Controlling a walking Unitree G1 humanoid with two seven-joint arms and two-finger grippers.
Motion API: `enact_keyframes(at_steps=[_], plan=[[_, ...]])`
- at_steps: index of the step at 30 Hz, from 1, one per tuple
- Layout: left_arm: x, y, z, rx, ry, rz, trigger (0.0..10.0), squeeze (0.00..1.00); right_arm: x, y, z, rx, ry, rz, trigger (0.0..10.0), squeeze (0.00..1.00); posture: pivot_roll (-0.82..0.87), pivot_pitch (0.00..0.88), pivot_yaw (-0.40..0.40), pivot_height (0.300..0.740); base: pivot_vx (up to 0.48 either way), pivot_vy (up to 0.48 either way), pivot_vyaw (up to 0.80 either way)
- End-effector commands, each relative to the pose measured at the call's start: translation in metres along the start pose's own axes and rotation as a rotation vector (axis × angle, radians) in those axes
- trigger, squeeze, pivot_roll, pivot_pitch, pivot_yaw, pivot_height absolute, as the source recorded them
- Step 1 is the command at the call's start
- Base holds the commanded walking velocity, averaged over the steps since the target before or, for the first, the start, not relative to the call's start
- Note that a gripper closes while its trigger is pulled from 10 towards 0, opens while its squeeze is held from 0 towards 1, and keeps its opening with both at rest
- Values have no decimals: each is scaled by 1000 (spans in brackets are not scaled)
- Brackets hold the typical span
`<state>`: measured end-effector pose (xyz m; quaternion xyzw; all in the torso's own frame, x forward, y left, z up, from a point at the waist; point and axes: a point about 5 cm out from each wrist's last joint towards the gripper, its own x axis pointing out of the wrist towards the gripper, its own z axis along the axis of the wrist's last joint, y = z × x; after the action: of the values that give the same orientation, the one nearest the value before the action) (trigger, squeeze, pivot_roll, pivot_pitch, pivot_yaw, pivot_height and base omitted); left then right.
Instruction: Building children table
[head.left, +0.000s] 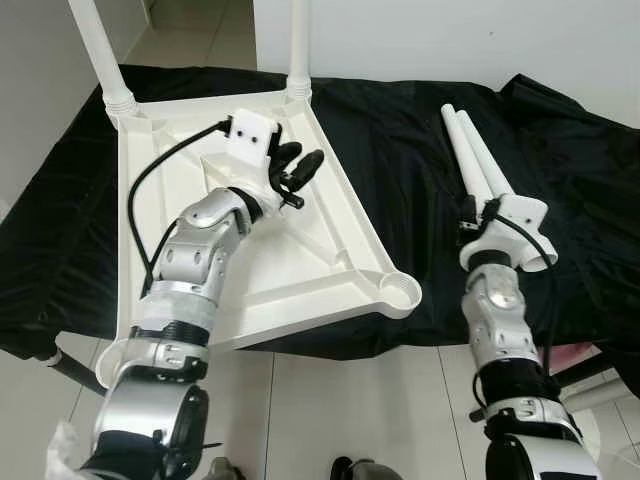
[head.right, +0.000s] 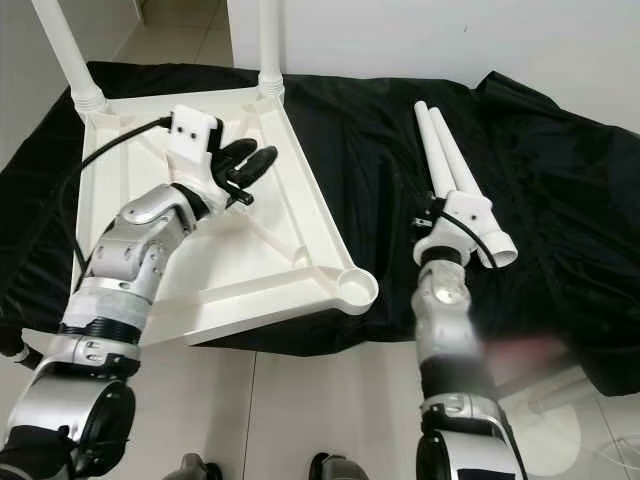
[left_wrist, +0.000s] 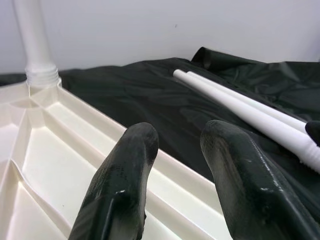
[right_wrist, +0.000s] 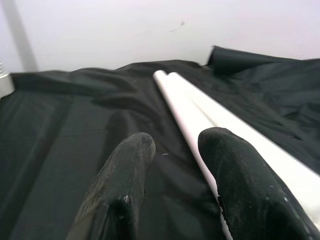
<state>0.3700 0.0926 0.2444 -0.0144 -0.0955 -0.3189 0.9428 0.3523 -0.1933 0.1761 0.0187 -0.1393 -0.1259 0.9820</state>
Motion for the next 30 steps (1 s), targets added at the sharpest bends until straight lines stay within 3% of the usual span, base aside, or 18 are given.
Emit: enact_keyframes(at_steps=[1, 11, 17, 20, 28, 29, 30], plan=[[1, 6, 1, 8, -9, 125, 10000, 0, 0, 3, -5, -26, 37, -36, 10000, 0, -73, 151, -50, 740, 0, 0, 0], [0, -2, 0, -4, -57, 168, 10000, 0, 2, -2, -6, -15, 45, -39, 10000, 0, -39, 165, -69, 740, 0, 0, 0], [-2, -18, -6, 8, -70, 116, 10000, 0, 3, -16, -8, -25, 49, -79, 10000, 0, -12, 146, -64, 740, 0, 0, 0], [0, -25, -7, 65, -73, 86, 10000, 0, 4, -27, -12, -24, 64, -114, 10000, 0, -6, 136, -56, 740, 0, 0, 0], [2, -29, -7, 86, -70, 76, 10000, 0, 4, -36, -14, -1, 76, -145, 10000, 0, -11, 128, -51, 740, 0, 0, 0], [2, -30, -9, 90, -68, 78, 10000, 0, 2, -41, -16, 13, 79, -149, 10000, 1000, -10, 124, -45, 740, 0, 0, 0], [3, -32, -11, 97, -62, 80, 10000, 0, 1, -49, -18, 14, 85, -164, 10000, 1000, -5, 122, -42, 740, 0, 0, 0]])
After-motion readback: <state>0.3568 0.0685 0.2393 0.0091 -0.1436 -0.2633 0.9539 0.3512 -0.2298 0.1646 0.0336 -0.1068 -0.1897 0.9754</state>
